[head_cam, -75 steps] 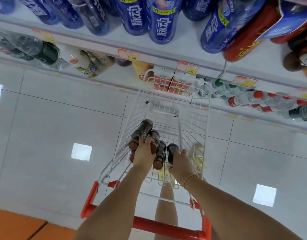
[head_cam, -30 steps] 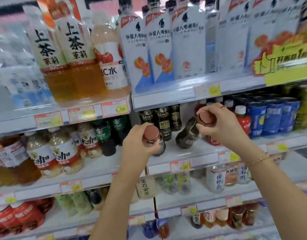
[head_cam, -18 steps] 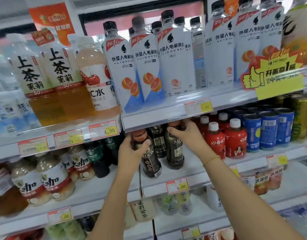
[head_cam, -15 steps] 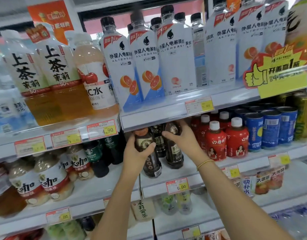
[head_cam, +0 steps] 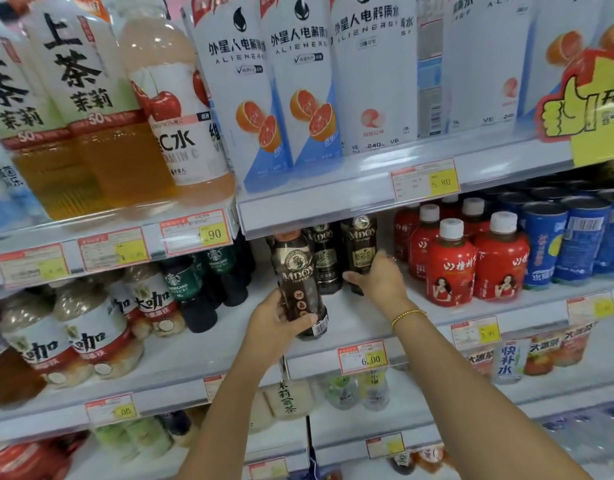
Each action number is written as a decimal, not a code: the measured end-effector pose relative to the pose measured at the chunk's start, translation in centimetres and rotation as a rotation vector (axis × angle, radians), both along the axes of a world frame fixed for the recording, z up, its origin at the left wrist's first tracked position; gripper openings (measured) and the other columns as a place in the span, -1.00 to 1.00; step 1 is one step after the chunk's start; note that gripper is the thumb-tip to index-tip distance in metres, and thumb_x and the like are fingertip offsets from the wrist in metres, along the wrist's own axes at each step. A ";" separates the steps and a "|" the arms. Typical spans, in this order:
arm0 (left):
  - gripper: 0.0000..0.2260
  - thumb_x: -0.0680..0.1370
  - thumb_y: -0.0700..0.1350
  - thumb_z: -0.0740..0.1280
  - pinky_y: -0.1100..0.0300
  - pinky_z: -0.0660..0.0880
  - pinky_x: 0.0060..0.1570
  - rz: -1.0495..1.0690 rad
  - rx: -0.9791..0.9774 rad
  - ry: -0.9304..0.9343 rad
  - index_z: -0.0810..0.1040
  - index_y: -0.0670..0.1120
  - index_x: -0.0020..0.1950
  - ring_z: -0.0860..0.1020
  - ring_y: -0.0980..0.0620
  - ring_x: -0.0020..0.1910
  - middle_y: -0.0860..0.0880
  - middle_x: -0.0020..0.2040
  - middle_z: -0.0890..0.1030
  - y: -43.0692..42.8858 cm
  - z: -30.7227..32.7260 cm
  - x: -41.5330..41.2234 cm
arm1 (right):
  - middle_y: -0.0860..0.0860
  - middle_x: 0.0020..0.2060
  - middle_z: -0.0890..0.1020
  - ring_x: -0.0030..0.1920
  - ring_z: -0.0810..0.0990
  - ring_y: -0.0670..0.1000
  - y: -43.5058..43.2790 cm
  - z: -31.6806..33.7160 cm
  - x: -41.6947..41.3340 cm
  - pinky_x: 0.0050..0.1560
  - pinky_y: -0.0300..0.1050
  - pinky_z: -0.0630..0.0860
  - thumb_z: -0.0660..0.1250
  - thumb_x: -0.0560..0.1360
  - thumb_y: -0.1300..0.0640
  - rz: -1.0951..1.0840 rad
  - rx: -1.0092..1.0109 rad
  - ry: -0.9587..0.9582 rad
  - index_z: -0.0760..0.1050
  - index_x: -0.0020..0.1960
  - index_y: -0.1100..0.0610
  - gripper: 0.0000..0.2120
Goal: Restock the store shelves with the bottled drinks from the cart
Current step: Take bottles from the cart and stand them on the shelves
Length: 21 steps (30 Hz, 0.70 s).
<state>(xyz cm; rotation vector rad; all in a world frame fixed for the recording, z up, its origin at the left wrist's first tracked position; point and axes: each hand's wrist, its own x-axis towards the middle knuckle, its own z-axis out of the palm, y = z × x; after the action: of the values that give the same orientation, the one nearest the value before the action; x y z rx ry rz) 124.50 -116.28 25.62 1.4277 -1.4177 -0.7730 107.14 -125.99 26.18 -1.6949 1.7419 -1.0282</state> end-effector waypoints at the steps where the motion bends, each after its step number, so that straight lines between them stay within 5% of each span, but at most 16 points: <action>1: -0.61 0.39 -0.35 0.45 0.52 0.48 -0.21 0.004 -0.005 0.004 0.48 -0.06 0.12 0.58 0.40 -0.25 0.07 -0.06 0.62 -0.1 -0.1 0.1 | 0.24 0.23 0.46 0.23 0.47 0.20 -0.5 0.1 0.0 0.10 -0.01 0.44 0.48 0.38 0.07 0.007 0.023 -0.008 0.25 0.28 0.30 -0.37; 5: -0.64 0.37 -0.31 0.48 0.56 0.45 -0.25 0.081 -0.031 0.018 0.52 -0.06 0.10 0.57 0.41 -0.26 0.11 -0.10 0.62 -0.6 -0.7 0.2 | 0.26 0.25 0.44 0.26 0.45 0.20 -1.5 0.1 0.0 0.15 -0.04 0.43 0.47 0.35 0.24 0.037 0.101 0.027 0.21 0.28 0.32 -0.37; 10: -0.66 0.37 -0.21 0.51 0.40 0.47 -0.14 0.188 -0.052 0.022 0.51 -0.03 0.08 0.59 0.22 -0.11 0.06 -0.07 0.64 -1.3 -0.9 0.2 | 0.27 0.20 0.49 0.23 0.47 0.23 -1.3 -0.3 0.2 0.14 0.03 0.44 0.49 0.36 0.17 0.017 0.001 0.063 0.27 0.24 0.33 -0.41; 15: -0.58 0.37 -0.30 0.48 0.43 0.51 -0.19 0.188 -0.047 0.101 0.45 -0.13 0.16 0.56 0.22 -0.12 0.04 -0.07 0.59 -1.7 -0.5 0.4 | 0.26 0.20 0.50 0.23 0.48 0.21 -1.9 0.4 0.3 0.16 0.01 0.44 0.49 0.35 0.16 0.046 0.027 0.083 0.31 0.25 0.34 -0.41; 21: -0.59 0.35 -0.36 0.48 0.18 0.52 0.01 0.163 -0.005 0.124 0.42 -0.16 0.11 0.56 0.04 -0.09 -0.10 -0.01 0.58 -2.7 -0.3 1.3 | 0.25 0.22 0.49 0.25 0.47 0.20 -1.9 0.9 0.3 0.16 -0.01 0.45 0.50 0.34 0.16 0.050 0.048 0.105 0.30 0.27 0.36 -0.38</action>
<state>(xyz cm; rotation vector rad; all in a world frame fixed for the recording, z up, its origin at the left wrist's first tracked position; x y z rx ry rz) 125.83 -119.00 25.34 1.4460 -1.1925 -0.7400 107.47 -127.89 27.06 -1.7820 1.7653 -0.8825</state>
